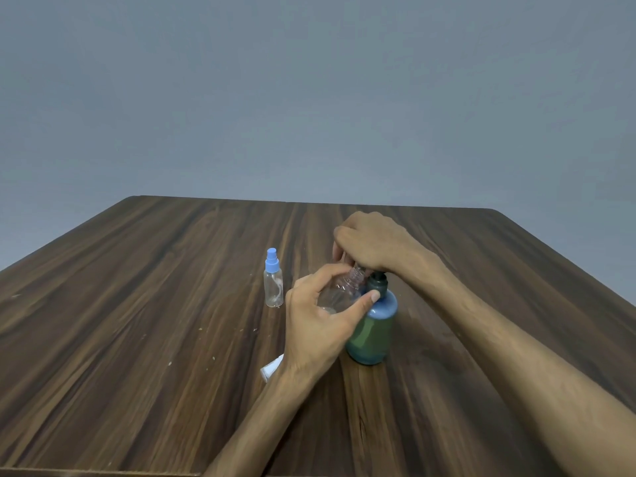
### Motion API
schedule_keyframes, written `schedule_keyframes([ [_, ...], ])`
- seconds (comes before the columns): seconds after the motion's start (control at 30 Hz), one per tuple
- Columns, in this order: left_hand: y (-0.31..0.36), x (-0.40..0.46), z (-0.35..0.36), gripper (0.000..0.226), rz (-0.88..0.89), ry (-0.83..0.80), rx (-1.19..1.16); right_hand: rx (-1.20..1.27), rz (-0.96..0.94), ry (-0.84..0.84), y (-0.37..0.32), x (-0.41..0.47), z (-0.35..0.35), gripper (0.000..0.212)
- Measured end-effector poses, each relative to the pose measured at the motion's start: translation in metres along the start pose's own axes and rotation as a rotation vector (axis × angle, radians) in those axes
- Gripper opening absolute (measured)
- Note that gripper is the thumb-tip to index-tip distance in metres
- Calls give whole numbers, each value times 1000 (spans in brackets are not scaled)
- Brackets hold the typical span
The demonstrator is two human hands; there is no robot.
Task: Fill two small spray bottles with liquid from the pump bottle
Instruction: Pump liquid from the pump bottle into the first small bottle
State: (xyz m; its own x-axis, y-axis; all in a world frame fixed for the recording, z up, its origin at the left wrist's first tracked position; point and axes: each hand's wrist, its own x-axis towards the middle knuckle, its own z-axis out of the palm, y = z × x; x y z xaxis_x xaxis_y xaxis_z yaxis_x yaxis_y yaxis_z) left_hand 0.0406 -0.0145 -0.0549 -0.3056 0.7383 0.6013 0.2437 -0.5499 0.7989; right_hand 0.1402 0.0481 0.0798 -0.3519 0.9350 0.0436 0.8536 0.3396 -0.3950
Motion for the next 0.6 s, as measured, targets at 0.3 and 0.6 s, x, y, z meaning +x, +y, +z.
schedule_keyframes([
  [0.3,-2,2,0,42,-17,-5,24,-14,-7,-30,-2,-1,0,46],
  [0.6,1,2,1,41,-11,-1,15,-17,-11,-45,-1,0,1,43],
])
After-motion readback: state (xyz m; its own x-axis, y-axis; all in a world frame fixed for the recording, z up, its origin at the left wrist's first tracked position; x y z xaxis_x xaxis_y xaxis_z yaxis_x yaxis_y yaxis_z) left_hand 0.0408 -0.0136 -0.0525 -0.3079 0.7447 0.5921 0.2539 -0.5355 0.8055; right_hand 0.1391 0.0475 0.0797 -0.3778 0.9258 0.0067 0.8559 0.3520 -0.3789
